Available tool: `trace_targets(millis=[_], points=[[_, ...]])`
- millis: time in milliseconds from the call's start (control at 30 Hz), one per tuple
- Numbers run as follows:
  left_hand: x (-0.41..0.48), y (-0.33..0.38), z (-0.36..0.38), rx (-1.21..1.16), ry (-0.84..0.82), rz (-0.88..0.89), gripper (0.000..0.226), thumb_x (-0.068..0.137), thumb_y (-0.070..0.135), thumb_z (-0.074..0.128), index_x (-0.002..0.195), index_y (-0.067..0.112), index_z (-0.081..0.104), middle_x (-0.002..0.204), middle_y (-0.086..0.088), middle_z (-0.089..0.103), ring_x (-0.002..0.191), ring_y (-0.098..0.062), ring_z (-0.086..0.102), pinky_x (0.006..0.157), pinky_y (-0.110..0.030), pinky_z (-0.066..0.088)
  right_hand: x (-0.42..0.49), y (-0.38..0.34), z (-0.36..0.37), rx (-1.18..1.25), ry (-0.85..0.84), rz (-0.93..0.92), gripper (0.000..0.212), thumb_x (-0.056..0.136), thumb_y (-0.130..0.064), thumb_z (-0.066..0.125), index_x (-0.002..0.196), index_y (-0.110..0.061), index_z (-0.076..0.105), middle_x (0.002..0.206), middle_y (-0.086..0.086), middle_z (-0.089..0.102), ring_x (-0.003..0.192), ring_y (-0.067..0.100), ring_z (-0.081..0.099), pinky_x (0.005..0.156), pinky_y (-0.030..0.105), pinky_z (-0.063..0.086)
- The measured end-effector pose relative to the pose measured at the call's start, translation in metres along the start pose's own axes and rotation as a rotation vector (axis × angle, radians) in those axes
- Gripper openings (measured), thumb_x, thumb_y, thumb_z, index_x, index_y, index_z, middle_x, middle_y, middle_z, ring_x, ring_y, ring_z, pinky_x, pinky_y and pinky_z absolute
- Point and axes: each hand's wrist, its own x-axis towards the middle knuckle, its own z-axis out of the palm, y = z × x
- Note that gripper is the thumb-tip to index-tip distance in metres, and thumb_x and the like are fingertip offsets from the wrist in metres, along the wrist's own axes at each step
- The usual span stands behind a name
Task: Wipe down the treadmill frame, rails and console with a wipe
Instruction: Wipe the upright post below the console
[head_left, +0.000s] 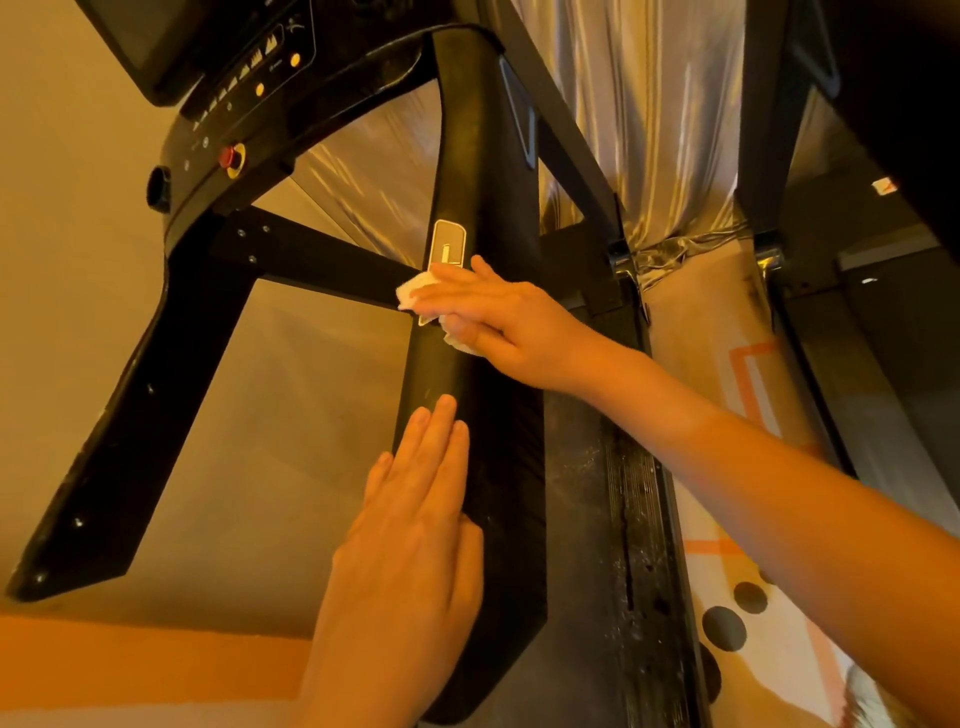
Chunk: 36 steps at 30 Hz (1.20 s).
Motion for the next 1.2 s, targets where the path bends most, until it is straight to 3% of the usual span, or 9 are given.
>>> trace_targets(millis=[100, 267, 367, 500, 567, 700, 867, 1033, 1200], points=[[0.000, 0.000, 0.000, -0.004, 0.010, 0.004, 0.063, 0.094, 0.032, 0.033, 0.155, 0.020, 0.031, 0.164, 0.001, 0.027, 0.151, -0.007, 0.001, 0.113, -0.040, 0.019, 0.005, -0.004, -0.005, -0.063, -0.039, -0.036, 0.040, 0.110, -0.029, 0.039, 0.145, -0.021, 0.056, 0.156, -0.001, 0.049, 0.154, 0.016, 0.027, 0.128, 0.050, 0.015], [0.000, 0.002, -0.001, -0.037, 0.024, -0.006, 0.063, 0.094, 0.032, 0.032, 0.155, 0.019, 0.032, 0.164, 0.004, 0.025, 0.152, -0.010, 0.009, 0.114, -0.044, 0.018, -0.035, 0.004, 0.013, 0.082, 0.191, 0.023, 0.042, 0.109, -0.012, 0.044, 0.151, -0.008, 0.044, 0.161, 0.005, 0.038, 0.154, 0.014, 0.024, 0.128, 0.031, 0.008], [0.000, 0.003, -0.002, -0.092, 0.000, -0.017, 0.062, 0.095, 0.034, 0.028, 0.156, 0.021, 0.028, 0.165, 0.006, 0.019, 0.152, -0.007, 0.004, 0.116, -0.046, 0.012, -0.056, 0.009, 0.034, 0.149, 0.305, 0.128, 0.045, 0.109, -0.012, 0.044, 0.153, -0.013, 0.036, 0.162, 0.004, 0.034, 0.153, 0.010, 0.025, 0.128, 0.032, 0.010], [0.001, 0.007, -0.006, -0.130, -0.038, -0.080, 0.059, 0.095, 0.040, 0.023, 0.152, 0.036, 0.009, 0.162, 0.021, -0.004, 0.143, 0.014, -0.021, 0.117, -0.024, -0.003, -0.055, 0.011, 0.037, 0.131, 0.347, 0.153, 0.045, 0.109, -0.014, 0.044, 0.153, -0.016, 0.033, 0.163, 0.005, 0.031, 0.154, 0.009, 0.022, 0.128, 0.029, 0.009], [0.002, 0.008, -0.007, -0.123, -0.040, -0.088, 0.060, 0.094, 0.035, 0.028, 0.151, 0.036, 0.009, 0.161, 0.021, -0.005, 0.144, 0.010, -0.016, 0.117, -0.023, -0.004, -0.044, 0.008, 0.033, 0.101, 0.356, 0.131, 0.046, 0.109, -0.014, 0.045, 0.153, -0.013, 0.033, 0.164, 0.007, 0.029, 0.155, 0.011, 0.016, 0.129, 0.034, 0.008], [0.001, 0.007, -0.006, -0.082, -0.041, -0.065, 0.058, 0.095, 0.037, 0.026, 0.153, 0.029, 0.019, 0.163, 0.012, 0.012, 0.150, -0.006, 0.003, 0.118, -0.039, 0.006, -0.028, 0.006, 0.025, 0.085, 0.328, 0.079, 0.045, 0.109, -0.017, 0.045, 0.153, -0.007, 0.039, 0.163, 0.013, 0.033, 0.154, 0.016, 0.022, 0.129, 0.040, 0.013], [0.001, 0.009, -0.008, -0.144, -0.056, -0.099, 0.067, 0.085, 0.050, 0.005, 0.151, 0.039, 0.004, 0.159, 0.025, -0.012, 0.144, 0.012, -0.017, 0.118, -0.025, -0.007, -0.067, 0.020, 0.041, 0.116, 0.386, 0.190, 0.044, 0.108, -0.017, 0.049, 0.151, -0.013, 0.042, 0.159, 0.003, 0.042, 0.150, 0.012, 0.035, 0.127, 0.039, 0.022], [0.001, 0.008, -0.008, -0.142, -0.074, -0.096, 0.064, 0.089, 0.048, 0.010, 0.152, 0.037, 0.008, 0.161, 0.024, -0.007, 0.149, 0.008, -0.012, 0.119, -0.032, -0.002, -0.084, 0.024, 0.057, 0.136, 0.642, 0.346, 0.029, 0.099, -0.017, 0.066, 0.126, -0.008, 0.070, 0.130, 0.005, 0.067, 0.124, 0.004, 0.058, 0.106, 0.024, 0.049], [0.002, 0.010, -0.011, -0.134, -0.078, -0.112, 0.067, 0.083, 0.052, 0.002, 0.150, 0.041, -0.001, 0.152, 0.033, -0.022, 0.138, 0.019, -0.025, 0.116, -0.019, -0.007, -0.063, 0.016, 0.059, 0.403, 0.767, 0.541, 0.032, 0.099, -0.027, 0.067, 0.130, -0.019, 0.066, 0.125, -0.003, 0.063, 0.105, -0.004, 0.062, 0.081, 0.009, 0.051]])
